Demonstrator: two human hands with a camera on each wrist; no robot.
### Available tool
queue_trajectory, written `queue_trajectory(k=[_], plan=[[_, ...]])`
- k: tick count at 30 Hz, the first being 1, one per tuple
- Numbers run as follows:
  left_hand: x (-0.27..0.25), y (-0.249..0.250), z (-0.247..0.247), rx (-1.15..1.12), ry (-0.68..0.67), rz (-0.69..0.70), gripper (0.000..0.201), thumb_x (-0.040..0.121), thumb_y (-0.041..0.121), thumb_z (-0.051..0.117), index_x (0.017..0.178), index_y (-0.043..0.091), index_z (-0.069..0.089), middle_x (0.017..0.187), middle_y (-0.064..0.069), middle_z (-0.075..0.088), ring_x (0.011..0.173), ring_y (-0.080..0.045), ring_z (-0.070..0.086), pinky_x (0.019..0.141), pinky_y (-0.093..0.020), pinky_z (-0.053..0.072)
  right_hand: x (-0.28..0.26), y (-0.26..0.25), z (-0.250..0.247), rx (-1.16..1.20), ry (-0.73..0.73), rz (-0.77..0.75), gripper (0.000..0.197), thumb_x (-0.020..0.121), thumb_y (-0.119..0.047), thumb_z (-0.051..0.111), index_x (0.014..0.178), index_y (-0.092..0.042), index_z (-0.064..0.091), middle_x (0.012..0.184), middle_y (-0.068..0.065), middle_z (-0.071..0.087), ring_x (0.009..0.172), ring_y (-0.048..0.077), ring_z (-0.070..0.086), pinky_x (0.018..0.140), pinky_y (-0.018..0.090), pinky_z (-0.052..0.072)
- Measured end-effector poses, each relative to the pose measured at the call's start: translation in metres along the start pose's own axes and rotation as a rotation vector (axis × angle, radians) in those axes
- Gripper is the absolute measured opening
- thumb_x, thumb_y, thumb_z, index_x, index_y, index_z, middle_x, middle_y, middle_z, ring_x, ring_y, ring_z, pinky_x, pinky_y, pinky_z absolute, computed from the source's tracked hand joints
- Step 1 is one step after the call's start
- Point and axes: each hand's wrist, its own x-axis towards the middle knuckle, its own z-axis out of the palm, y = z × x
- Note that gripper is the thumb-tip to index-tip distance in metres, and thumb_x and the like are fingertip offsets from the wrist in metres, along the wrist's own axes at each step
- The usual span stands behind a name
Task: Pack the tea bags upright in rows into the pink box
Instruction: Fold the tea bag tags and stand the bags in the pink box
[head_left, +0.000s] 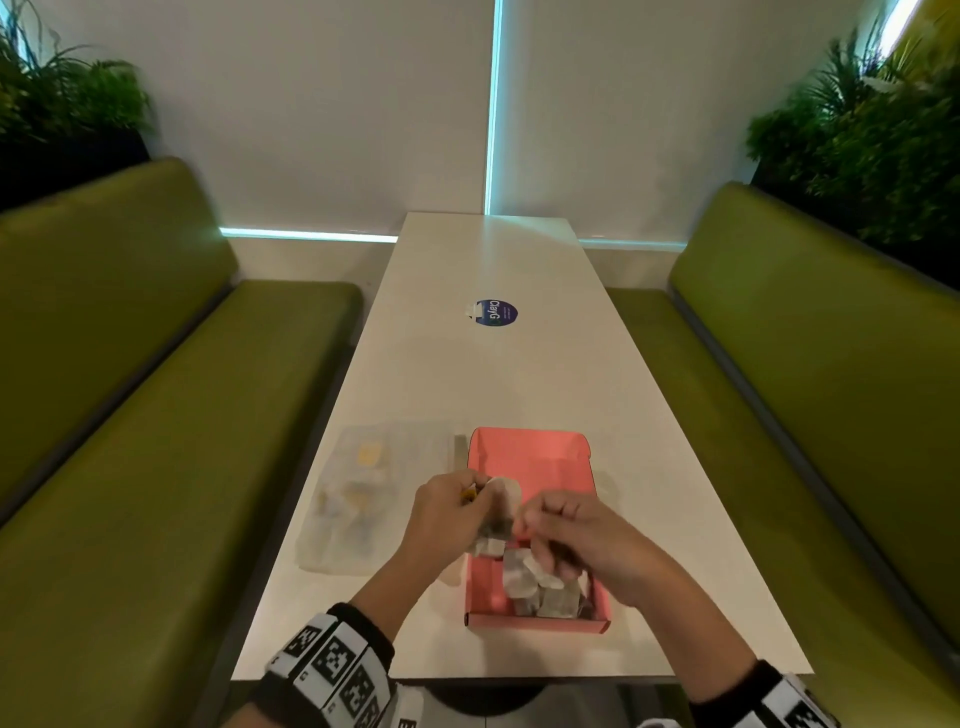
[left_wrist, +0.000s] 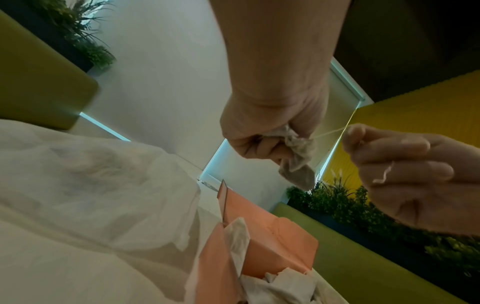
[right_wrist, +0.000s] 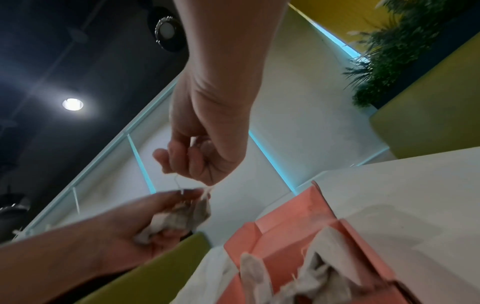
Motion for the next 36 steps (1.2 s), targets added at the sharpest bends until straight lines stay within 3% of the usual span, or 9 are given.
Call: queue_trajectory(k=[4, 8, 11, 14, 17, 23, 28, 31, 36], plan=[[-0.001, 0.007, 0.001, -0.131, 0.043, -0.046, 0.025, 0.089, 0.023, 0.061, 0.064, 0.017, 0.065, 0.047, 0.01, 0.043, 0.053, -0.014, 0.045, 0.053, -0.027, 0.043, 0.003, 0.019, 0.015, -0.171, -0.128, 0.141, 0.018, 0.097, -0.015, 0.048, 0.091, -0.004, 0.06, 0.059, -0.002, 0.062, 0.042, 0.007, 0.045, 0.046, 0.017, 0.034], [-0.003, 0.013, 0.001, -0.238, 0.016, -0.063, 0.028, 0.09, 0.021, 0.061, 0.063, 0.017, 0.062, 0.047, 0.01, 0.04, 0.045, -0.009, 0.044, 0.044, -0.017, 0.037, 0.009, 0.03, 0.021, -0.193, -0.1, 0.203, 0.017, 0.097, -0.015, 0.048, 0.087, -0.008, 0.059, 0.054, -0.003, 0.059, 0.039, 0.005, 0.044, 0.044, 0.018, 0.032], [-0.006, 0.014, 0.0, -0.231, -0.059, -0.064, 0.026, 0.09, 0.019, 0.061, 0.065, 0.013, 0.063, 0.053, 0.004, 0.047, 0.041, -0.006, 0.045, 0.042, -0.016, 0.036, 0.013, 0.029, 0.017, -0.206, -0.053, 0.225, 0.015, 0.096, -0.017, 0.05, 0.091, -0.009, 0.061, 0.057, 0.0, 0.058, 0.04, 0.006, 0.045, 0.044, 0.016, 0.034], [-0.008, 0.011, 0.0, -0.197, -0.146, -0.082, 0.028, 0.089, 0.021, 0.063, 0.061, 0.019, 0.063, 0.062, -0.01, 0.053, 0.042, -0.01, 0.046, 0.044, -0.02, 0.037, 0.017, 0.025, 0.009, -0.275, 0.028, 0.221, 0.019, 0.095, -0.014, 0.049, 0.1, -0.006, 0.065, 0.061, 0.0, 0.059, 0.042, 0.007, 0.046, 0.043, 0.017, 0.034], [-0.01, 0.008, 0.001, -0.166, -0.179, -0.097, 0.031, 0.088, 0.022, 0.064, 0.057, 0.025, 0.063, 0.064, -0.013, 0.052, 0.043, -0.013, 0.042, 0.044, -0.021, 0.035, 0.02, 0.022, 0.0, -0.236, 0.084, 0.193, 0.019, 0.094, -0.012, 0.049, 0.097, -0.005, 0.066, 0.062, -0.002, 0.062, 0.042, 0.008, 0.047, 0.044, 0.019, 0.032], [-0.011, 0.008, 0.002, -0.076, -0.18, -0.067, 0.012, 0.085, 0.024, 0.067, 0.073, 0.022, 0.067, 0.067, 0.002, 0.057, 0.054, -0.01, 0.05, 0.049, -0.02, 0.041, 0.024, 0.017, -0.005, -0.162, 0.15, 0.147, 0.015, 0.09, -0.013, 0.057, 0.077, -0.015, 0.063, 0.061, -0.003, 0.063, 0.046, 0.007, 0.049, 0.048, 0.02, 0.033], [-0.012, 0.008, 0.002, -0.06, -0.188, -0.051, 0.005, 0.085, 0.02, 0.067, 0.087, 0.016, 0.066, 0.067, 0.001, 0.057, 0.043, -0.004, 0.048, 0.044, -0.018, 0.038, 0.027, 0.018, -0.006, -0.019, 0.224, 0.128, 0.021, 0.097, -0.019, 0.05, 0.088, -0.006, 0.064, 0.072, 0.009, 0.061, 0.052, 0.011, 0.059, 0.047, 0.018, 0.034], [-0.012, 0.005, 0.003, -0.032, -0.141, -0.026, 0.009, 0.084, 0.023, 0.068, 0.091, 0.019, 0.064, 0.073, 0.003, 0.056, 0.043, -0.003, 0.048, 0.041, -0.015, 0.037, 0.027, 0.016, -0.003, -0.07, 0.227, 0.095, 0.024, 0.094, -0.026, 0.054, 0.096, -0.006, 0.066, 0.074, 0.004, 0.064, 0.055, 0.011, 0.061, 0.049, 0.017, 0.04], [-0.012, -0.003, 0.001, 0.004, -0.11, -0.025, 0.014, 0.085, 0.028, 0.066, 0.098, 0.026, 0.061, 0.081, 0.003, 0.054, 0.052, 0.001, 0.048, 0.047, -0.014, 0.039, 0.028, 0.017, 0.002, -0.157, 0.223, 0.021, 0.011, 0.082, -0.005, 0.07, 0.089, -0.012, 0.067, 0.065, -0.003, 0.066, 0.052, 0.006, 0.06, 0.052, 0.015, 0.046]])
